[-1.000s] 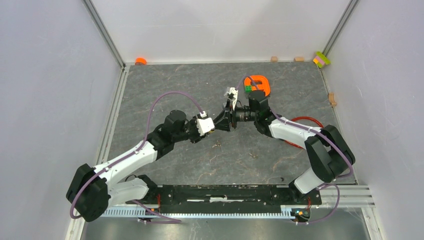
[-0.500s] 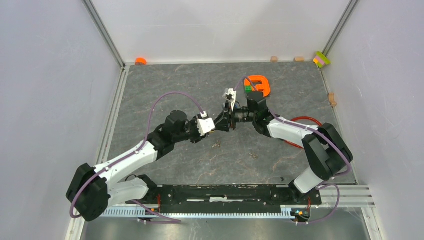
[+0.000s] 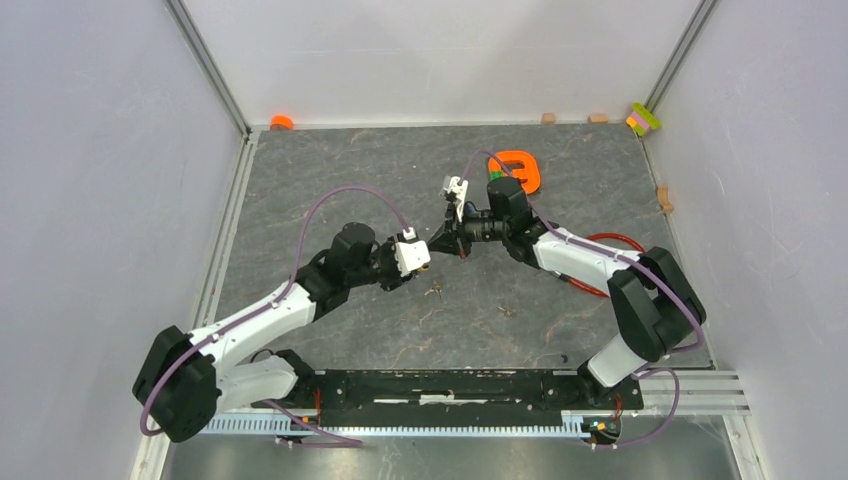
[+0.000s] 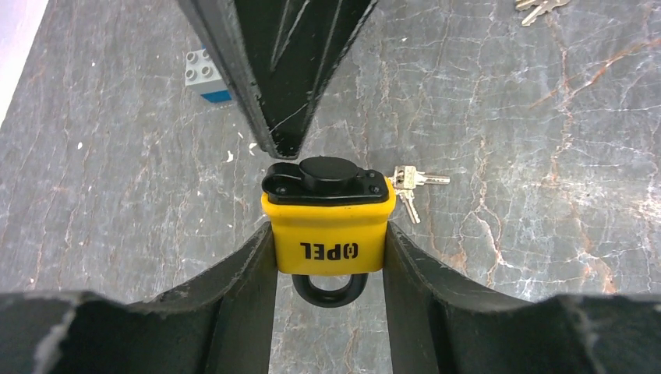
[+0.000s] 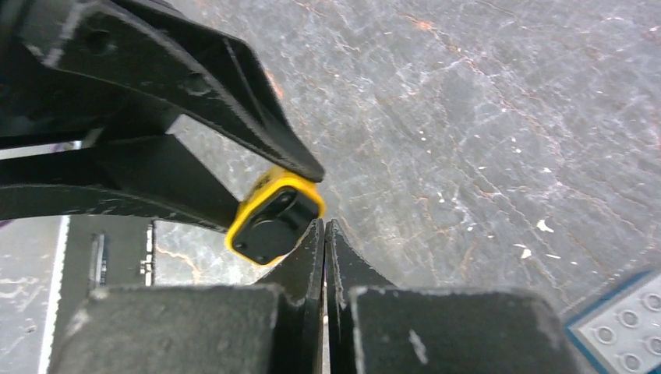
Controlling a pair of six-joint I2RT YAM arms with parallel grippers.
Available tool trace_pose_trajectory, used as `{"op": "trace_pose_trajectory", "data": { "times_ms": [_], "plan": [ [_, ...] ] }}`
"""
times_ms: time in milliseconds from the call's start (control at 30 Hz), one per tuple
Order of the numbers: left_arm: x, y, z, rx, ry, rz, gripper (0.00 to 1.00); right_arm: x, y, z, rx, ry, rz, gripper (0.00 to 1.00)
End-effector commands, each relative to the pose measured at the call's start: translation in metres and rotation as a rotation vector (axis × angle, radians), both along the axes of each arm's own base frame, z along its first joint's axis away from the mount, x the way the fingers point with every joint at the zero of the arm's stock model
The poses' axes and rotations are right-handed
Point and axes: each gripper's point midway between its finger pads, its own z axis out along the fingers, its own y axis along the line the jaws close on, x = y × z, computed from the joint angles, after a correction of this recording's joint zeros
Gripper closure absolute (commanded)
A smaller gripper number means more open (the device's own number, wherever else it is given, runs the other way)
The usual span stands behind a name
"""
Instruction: Unlock with the key
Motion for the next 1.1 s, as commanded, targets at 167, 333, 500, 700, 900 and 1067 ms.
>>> {"op": "trace_pose_trajectory", "data": {
  "times_ms": [167, 333, 500, 700, 900, 1067],
  "plan": [
    [0.006, -0.016, 0.034, -0.076, -0.101, -0.055, 0.98, 0.001, -0.008, 0.016, -0.071, -0.194, 0.062, 0.74],
    [0.000, -0.018, 0.028, -0.061, -0.059, -0.085, 0.98, -0.004, -0.019, 0.024, -0.105, -0.326, 0.096, 0.49],
    [-0.008, -0.023, 0.022, -0.062, 0.026, -0.118, 0.98, -0.017, -0.023, 0.021, -0.149, -0.394, 0.159, 0.56],
    [-0.011, -0.027, 0.025, -0.084, 0.064, -0.139, 0.98, -0.033, -0.021, 0.008, -0.203, -0.496, 0.218, 0.60],
    [-0.013, -0.026, 0.026, -0.111, 0.099, -0.145, 0.98, -0.045, -0.018, -0.001, -0.214, -0.559, 0.239, 0.58],
    [-0.016, -0.027, 0.024, -0.114, 0.115, -0.157, 0.98, -0.043, -0.014, 0.002, -0.210, -0.614, 0.188, 0.56]
  ]
}}
